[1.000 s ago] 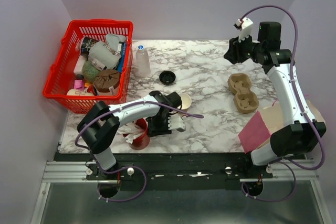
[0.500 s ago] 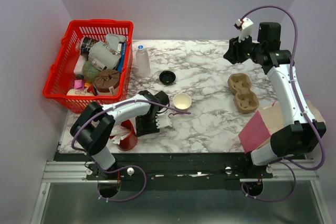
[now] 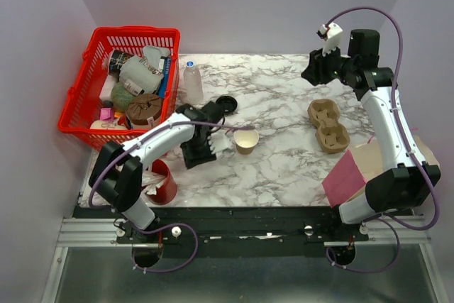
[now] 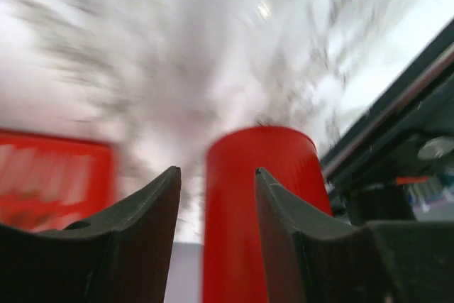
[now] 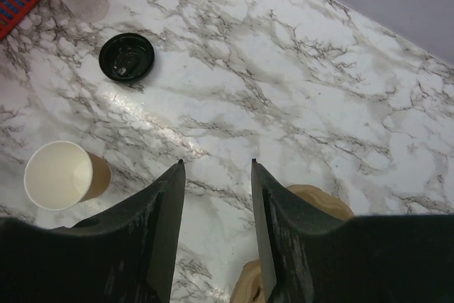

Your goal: Pack the takeout coffee

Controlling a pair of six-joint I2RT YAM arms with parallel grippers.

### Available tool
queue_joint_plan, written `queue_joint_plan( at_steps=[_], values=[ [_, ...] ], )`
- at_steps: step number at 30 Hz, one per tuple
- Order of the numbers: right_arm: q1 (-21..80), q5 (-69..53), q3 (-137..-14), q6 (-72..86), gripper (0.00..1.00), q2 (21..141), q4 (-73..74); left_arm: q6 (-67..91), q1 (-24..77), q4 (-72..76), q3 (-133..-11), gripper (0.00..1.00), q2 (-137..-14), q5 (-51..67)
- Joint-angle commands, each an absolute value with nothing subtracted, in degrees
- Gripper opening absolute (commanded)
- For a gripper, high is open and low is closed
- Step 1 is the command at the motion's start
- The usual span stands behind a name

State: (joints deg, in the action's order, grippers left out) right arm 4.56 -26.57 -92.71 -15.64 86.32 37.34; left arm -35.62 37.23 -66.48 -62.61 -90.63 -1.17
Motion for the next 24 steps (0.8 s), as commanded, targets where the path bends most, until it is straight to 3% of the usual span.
queue_joint_plan(
  at_steps=[1, 6, 9, 12, 24],
  values=[
    [4.8, -29.1, -95.3, -14.6, 0.52, 85.7, 36.6, -29.6, 37.4, -66.5, -84.7, 0.57, -93.3, 8.0],
    [4.8, -29.2, -97.9, -16.3, 0.56, 86.6, 40.2, -25.4, 37.4, -60.7, -97.8, 0.66, -101.6, 5.5],
    [4.8, -28.3, -97.4, -17.3, 0.65, 86.2, 41.7, -24.8, 37.1, -59.6, -103.0, 0.68, -107.6, 2.5],
    [4.8, -27.0, -96.7, -19.2, 0.73, 85.5, 43.6, -22.1, 36.0, -56.6, -106.5, 0.66, -112.0, 2.2],
    [4.9, -26.0, -97.3, -20.0, 0.73, 85.6, 50.0, -17.8, 34.5, -48.2, -112.8, 0.55, -123.4, 3.2]
  ],
)
